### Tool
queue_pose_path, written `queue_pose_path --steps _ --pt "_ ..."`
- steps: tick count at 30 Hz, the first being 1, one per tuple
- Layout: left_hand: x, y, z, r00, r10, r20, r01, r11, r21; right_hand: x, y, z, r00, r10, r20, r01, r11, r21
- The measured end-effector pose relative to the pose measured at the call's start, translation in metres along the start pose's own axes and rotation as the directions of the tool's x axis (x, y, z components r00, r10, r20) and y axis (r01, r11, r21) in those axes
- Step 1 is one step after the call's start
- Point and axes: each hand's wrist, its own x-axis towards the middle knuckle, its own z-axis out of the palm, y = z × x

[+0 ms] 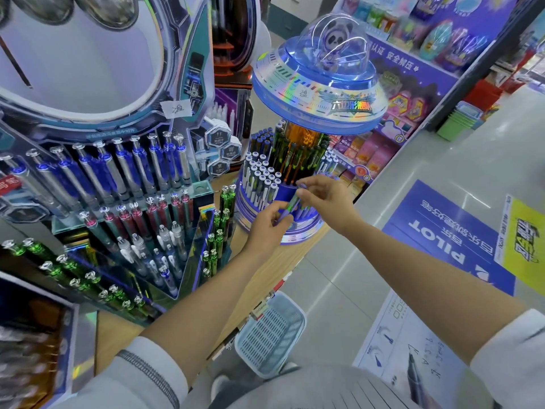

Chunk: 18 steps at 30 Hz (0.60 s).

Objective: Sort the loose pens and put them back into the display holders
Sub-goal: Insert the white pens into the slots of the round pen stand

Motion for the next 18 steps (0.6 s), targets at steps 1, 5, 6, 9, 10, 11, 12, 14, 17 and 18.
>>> queue_pose_path --steps 1,5,6,9,10,11,12,14,17,18 --pt "0.000 0.001 0.002 1.000 0.003 0.012 -0.003 1.000 -0.005 0.000 -0.001 -0.001 1.000 0.012 0.002 -0.012 0.999 0.045" --pt "0.003 0.000 0.003 0.997 0.062 -0.049 -0.053 0.985 0.165 0.000 0.004 -0.014 0.984 -0.009 -0.177 0.020 0.998 0.057" --pt "0.005 -0.004 0.001 0.993 0.094 -0.070 -0.071 0.956 0.284 0.000 0.006 -0.018 0.972 -0.019 -0.234 0.028 0.999 0.034" --pt "0.008 -0.014 -0.003 0.982 0.184 -0.029 -0.142 0.839 0.525 -0.002 0.012 -0.024 0.945 -0.056 -0.324 0.046 0.998 -0.038" --pt "0.009 -0.018 -0.005 0.984 0.178 0.012 -0.154 0.811 0.564 -0.003 0.013 -0.023 0.944 -0.078 -0.321 0.058 0.996 -0.074" --pt "0.009 -0.020 -0.005 0.988 0.146 0.055 -0.149 0.787 0.598 -0.003 0.015 -0.022 0.944 -0.109 -0.312 0.073 0.990 -0.125" --pt "0.010 -0.023 -0.006 0.991 0.094 0.091 -0.131 0.763 0.633 -0.004 0.017 -0.020 0.943 -0.147 -0.298 0.094 0.978 -0.184" --pt "0.011 -0.029 -0.007 0.990 -0.004 0.140 -0.095 0.712 0.696 -0.004 0.018 -0.017 0.941 -0.199 -0.274 0.121 0.953 -0.280" --pt "0.012 -0.036 -0.008 0.980 -0.053 0.193 -0.114 0.644 0.757 -0.004 0.017 -0.013 0.944 -0.218 -0.248 0.116 0.922 -0.369" --pt "0.012 -0.036 -0.008 0.977 -0.051 0.205 -0.128 0.630 0.766 -0.004 0.017 -0.011 0.946 -0.219 -0.238 0.115 0.915 -0.386"
